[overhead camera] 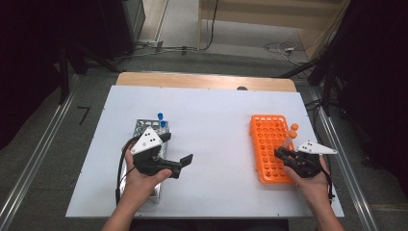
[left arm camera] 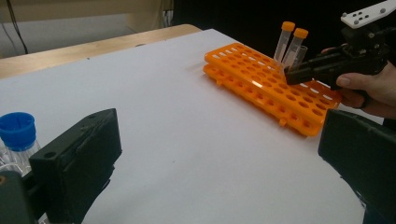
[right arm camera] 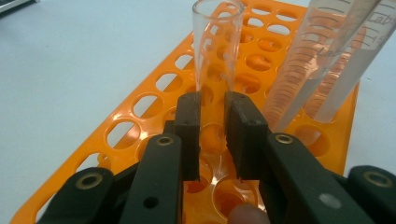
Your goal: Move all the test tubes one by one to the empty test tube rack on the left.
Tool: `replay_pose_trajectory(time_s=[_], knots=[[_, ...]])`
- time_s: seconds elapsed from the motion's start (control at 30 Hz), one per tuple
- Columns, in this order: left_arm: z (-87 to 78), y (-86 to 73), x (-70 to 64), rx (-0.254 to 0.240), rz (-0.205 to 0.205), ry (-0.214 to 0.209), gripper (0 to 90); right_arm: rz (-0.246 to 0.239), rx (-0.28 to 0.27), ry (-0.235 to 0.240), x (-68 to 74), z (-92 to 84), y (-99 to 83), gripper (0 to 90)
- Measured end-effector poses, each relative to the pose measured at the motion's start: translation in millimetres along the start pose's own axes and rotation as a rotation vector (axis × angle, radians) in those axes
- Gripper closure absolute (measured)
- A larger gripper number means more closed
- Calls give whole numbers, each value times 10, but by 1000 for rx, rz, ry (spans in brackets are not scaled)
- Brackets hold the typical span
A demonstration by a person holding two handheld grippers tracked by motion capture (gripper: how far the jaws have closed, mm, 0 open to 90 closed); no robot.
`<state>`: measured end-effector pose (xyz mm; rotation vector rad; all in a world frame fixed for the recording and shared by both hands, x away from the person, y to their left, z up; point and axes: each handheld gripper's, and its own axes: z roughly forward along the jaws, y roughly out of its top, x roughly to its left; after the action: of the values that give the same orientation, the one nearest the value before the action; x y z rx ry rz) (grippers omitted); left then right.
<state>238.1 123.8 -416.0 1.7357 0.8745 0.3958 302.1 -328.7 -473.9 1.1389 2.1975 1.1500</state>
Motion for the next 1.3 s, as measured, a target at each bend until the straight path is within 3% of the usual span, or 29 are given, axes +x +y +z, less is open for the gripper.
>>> replay_pose_trajectory(time_s=[0.37,0.53,0.67,0.93,1.3], knots=[[15,-10,-6,5,0,-4,0,47,-25,9,-21,-79,44,743],[6,-4,-4,-1,-5,-12,0,44,-82,-2,1,-201,124,743],[6,4,-14,-5,-2,-21,0,40,-137,25,44,-309,212,743],[33,18,-70,-5,0,-39,5,11,-131,112,269,-284,296,743],[124,22,-199,4,12,-107,40,-32,-114,229,682,-146,335,741]])
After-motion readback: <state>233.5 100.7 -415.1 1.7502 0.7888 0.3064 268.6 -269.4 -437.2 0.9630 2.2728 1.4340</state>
